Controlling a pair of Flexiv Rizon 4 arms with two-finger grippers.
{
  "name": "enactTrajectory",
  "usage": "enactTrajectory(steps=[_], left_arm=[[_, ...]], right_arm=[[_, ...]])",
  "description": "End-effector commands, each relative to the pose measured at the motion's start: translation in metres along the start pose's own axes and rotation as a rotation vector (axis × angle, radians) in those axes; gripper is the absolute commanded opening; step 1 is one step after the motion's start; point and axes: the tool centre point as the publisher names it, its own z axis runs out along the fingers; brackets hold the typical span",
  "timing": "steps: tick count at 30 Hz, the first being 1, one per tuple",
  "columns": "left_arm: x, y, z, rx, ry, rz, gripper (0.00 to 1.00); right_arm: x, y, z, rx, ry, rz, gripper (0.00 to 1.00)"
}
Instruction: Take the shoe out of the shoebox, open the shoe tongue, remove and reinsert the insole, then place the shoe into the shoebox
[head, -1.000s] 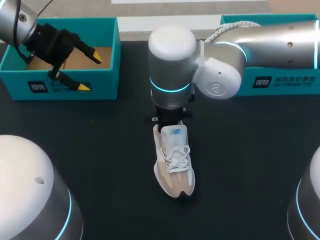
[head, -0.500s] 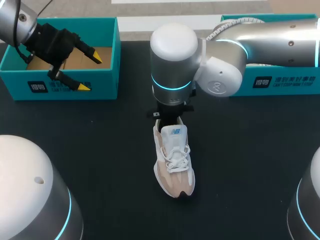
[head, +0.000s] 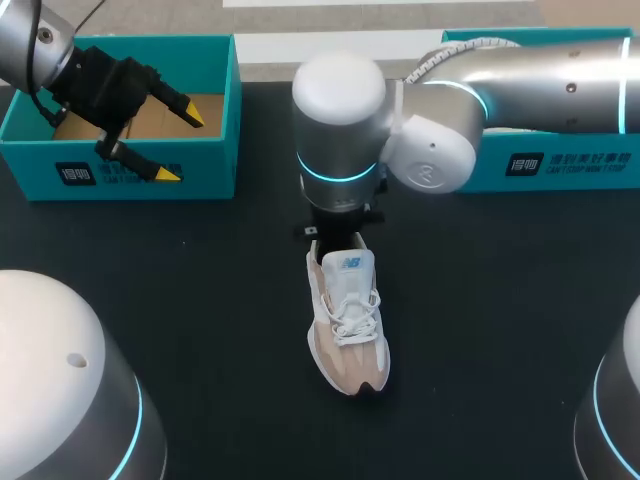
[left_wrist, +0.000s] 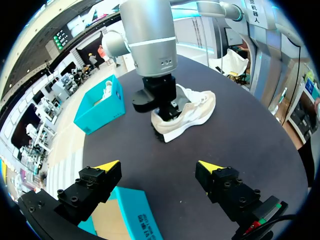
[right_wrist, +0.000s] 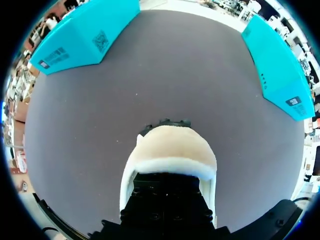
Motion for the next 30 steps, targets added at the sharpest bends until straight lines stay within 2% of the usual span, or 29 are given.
enactTrajectory(steps=[1,8,13,17,24,30], left_arm=[[0.001,0.0,0.0,-0.003,0.0,0.0,1.0],[0.001,0.0,0.0,-0.003,0.0,0.0,1.0],[0.001,0.0,0.0,-0.003,0.0,0.0,1.0],[0.001,0.0,0.0,-0.003,0.0,0.0,1.0],[0.001,0.0,0.0,-0.003,0.0,0.0,1.0],[0.001,0.0,0.0,-0.003,0.0,0.0,1.0]], right_arm=[[0.002,-0.004,-0.001,-0.005,0.007,-0.005,0.0],[0.018,-0.005,0.011,0.033,0.048,-0.023,0.0],[0.013,-0.014,0.03,0.077,0.037,-0.025,0.0],[0.006,-0.018,0.028,0.092,-0.004,-0.035,0.0],[-0.002,-0.009,0.005,0.026,-0.054,-0.027,0.0],[-0.002,0.005,0.012,-0.058,-0.07,-0.024,0.0]])
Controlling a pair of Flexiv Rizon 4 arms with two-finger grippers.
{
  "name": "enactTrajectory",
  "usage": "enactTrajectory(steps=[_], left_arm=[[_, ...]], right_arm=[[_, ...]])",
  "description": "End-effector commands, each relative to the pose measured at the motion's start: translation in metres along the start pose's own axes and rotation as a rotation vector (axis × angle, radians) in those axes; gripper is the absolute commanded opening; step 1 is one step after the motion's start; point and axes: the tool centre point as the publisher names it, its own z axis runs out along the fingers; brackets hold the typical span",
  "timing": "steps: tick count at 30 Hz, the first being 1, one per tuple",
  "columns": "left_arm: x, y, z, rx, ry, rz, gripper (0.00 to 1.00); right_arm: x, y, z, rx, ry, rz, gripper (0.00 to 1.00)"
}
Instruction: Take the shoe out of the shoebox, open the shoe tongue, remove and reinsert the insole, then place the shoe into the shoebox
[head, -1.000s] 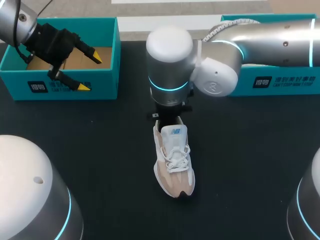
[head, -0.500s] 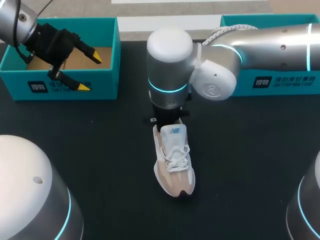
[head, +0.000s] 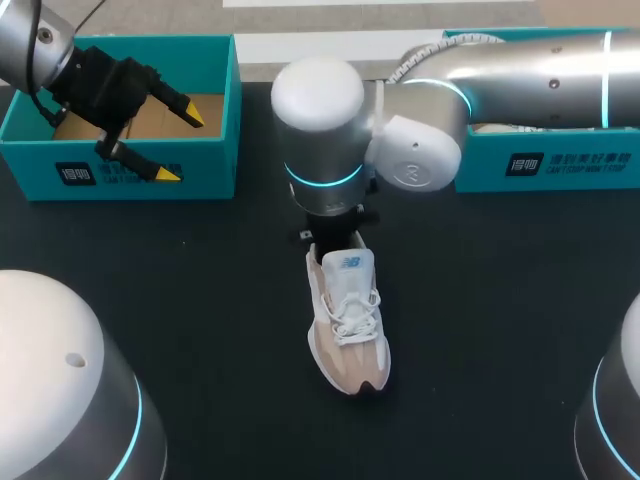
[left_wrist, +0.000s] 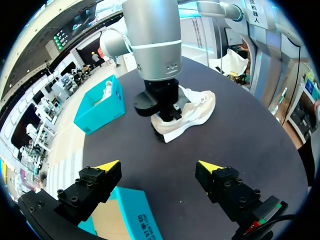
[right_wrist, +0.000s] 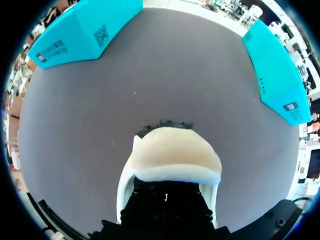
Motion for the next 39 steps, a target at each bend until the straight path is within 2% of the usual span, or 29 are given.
enactTrajectory(steps=[1,6,10,20,23,26,30,35,39], left_arm=[[0.001,-0.001,0.0,-0.004,0.0,0.0,1.0],[0.001,-0.001,0.0,-0.004,0.0,0.0,1.0],[0.001,-0.001,0.0,-0.004,0.0,0.0,1.0],[0.001,-0.001,0.0,-0.004,0.0,0.0,1.0],[0.001,-0.001,0.0,-0.004,0.0,0.0,1.0],[0.001,-0.001,0.0,-0.004,0.0,0.0,1.0],[0.001,-0.001,0.0,-0.004,0.0,0.0,1.0],[0.001,-0.001,0.0,-0.004,0.0,0.0,1.0],[0.001,-0.001,0.0,-0.004,0.0,0.0,1.0]], right_arm=[[0.0,0.003,0.006,-0.064,-0.027,0.011,0.0],[0.001,0.007,0.017,-0.115,-0.05,0.01,0.0],[0.004,0.001,0.027,-0.072,-0.042,-0.005,0.0],[0.0,-0.027,0.027,-0.004,-0.05,-0.009,0.0],[-0.001,-0.029,0.018,0.005,-0.055,-0.012,0.0],[-0.006,-0.027,0.0,-0.018,-0.043,0.022,0.0],[-0.009,-0.027,-0.017,0.006,-0.039,0.018,0.0],[-0.005,-0.032,-0.017,0.065,-0.029,-0.013,0.0],[0.0,-0.034,-0.007,0.108,0.009,-0.024,0.0]])
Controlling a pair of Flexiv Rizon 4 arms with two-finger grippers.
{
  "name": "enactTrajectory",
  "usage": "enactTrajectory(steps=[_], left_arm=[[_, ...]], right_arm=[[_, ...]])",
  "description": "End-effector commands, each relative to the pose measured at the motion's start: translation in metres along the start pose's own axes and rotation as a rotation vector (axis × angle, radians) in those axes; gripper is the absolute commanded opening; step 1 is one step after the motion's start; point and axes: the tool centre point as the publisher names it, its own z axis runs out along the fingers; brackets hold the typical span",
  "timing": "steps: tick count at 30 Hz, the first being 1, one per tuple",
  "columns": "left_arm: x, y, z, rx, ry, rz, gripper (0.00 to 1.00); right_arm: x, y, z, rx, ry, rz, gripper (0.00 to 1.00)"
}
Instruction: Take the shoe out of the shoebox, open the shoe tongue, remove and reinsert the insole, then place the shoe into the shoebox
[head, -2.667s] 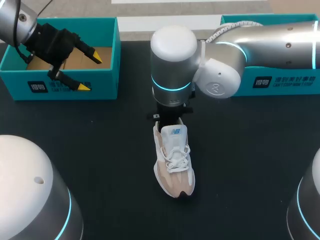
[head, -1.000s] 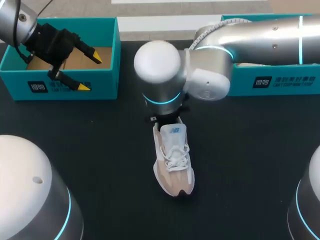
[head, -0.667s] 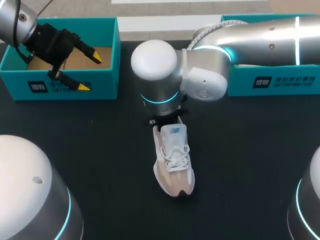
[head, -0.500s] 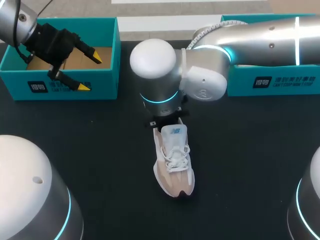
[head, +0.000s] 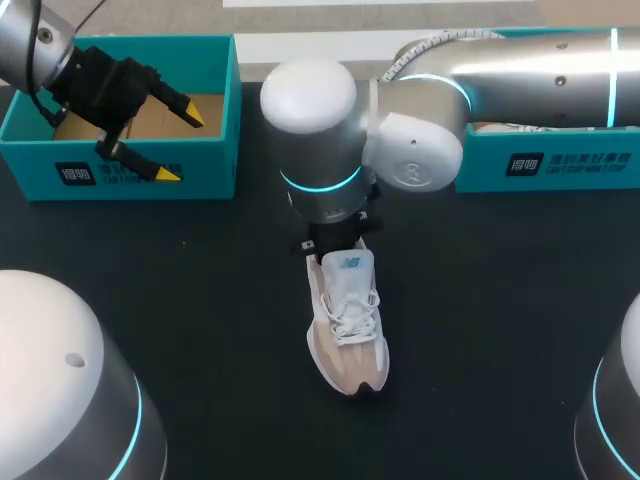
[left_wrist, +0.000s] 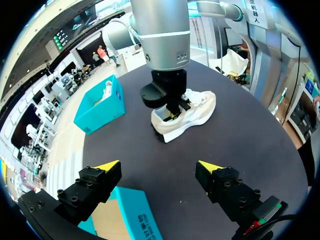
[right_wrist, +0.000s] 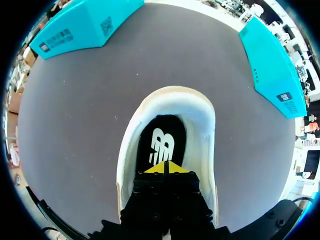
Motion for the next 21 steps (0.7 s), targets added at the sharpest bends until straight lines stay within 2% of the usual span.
enactTrajectory(steps=[1,7,13,19,21], left_arm=[[0.001,-0.001,0.0,-0.004,0.0,0.0,1.0],[0.001,-0.001,0.0,-0.004,0.0,0.0,1.0],[0.001,-0.001,0.0,-0.004,0.0,0.0,1.0],[0.001,-0.001,0.0,-0.004,0.0,0.0,1.0],[0.001,-0.001,0.0,-0.004,0.0,0.0,1.0]], right_arm=[[0.002,0.004,0.016,0.029,0.035,-0.009,0.0],[0.009,0.007,0.033,0.059,0.054,-0.026,0.0],[0.009,0.0,0.045,0.111,0.062,-0.037,0.0],[-0.001,0.003,0.017,0.085,0.051,-0.026,0.0],[-0.003,0.004,0.003,0.103,0.058,-0.023,0.0]])
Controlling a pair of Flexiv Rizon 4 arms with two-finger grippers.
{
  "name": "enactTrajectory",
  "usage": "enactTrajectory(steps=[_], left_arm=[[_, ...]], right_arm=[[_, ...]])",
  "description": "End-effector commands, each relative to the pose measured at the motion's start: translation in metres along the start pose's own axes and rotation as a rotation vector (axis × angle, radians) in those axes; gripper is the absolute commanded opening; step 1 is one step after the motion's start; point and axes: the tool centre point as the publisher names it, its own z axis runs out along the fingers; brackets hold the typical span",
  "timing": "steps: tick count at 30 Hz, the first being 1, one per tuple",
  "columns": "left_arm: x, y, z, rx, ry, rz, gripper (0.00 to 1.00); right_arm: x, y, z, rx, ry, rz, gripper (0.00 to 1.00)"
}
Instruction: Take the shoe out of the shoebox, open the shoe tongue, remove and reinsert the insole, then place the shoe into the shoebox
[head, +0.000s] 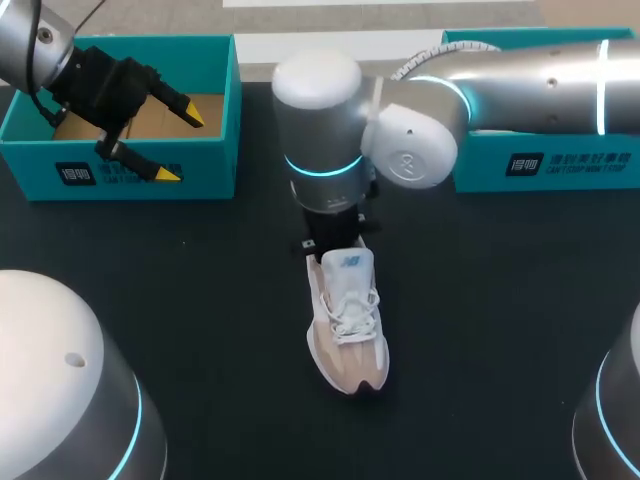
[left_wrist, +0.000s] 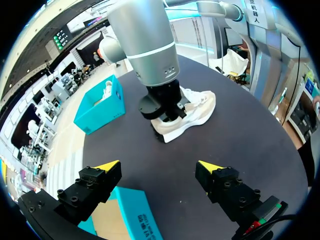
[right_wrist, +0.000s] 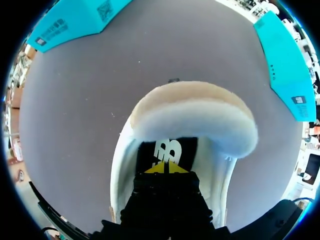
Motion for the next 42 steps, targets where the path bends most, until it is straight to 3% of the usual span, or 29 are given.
enactTrajectory(steps=[1,4,8,9,31,42], left_arm=[[0.001,-0.001,0.0,-0.004,0.0,0.0,1.0],[0.001,-0.001,0.0,-0.004,0.0,0.0,1.0],[0.001,-0.001,0.0,-0.004,0.0,0.0,1.0],[0.001,-0.001,0.0,-0.004,0.0,0.0,1.0],[0.001,-0.001,0.0,-0.004,0.0,0.0,1.0],[0.001,-0.001,0.0,-0.004,0.0,0.0,1.0]], right_arm=[[-0.007,-0.004,-0.023,0.016,0.009,0.001,0.0],[-0.003,-0.003,-0.046,0.103,0.044,0.026,0.0],[-0.008,-0.009,-0.057,0.197,0.134,0.089,0.0],[-0.009,-0.011,-0.066,0.202,0.132,0.084,0.0],[-0.009,-0.011,-0.066,0.202,0.132,0.084,0.0],[0.007,-0.027,-0.056,0.288,0.149,0.058,0.0]])
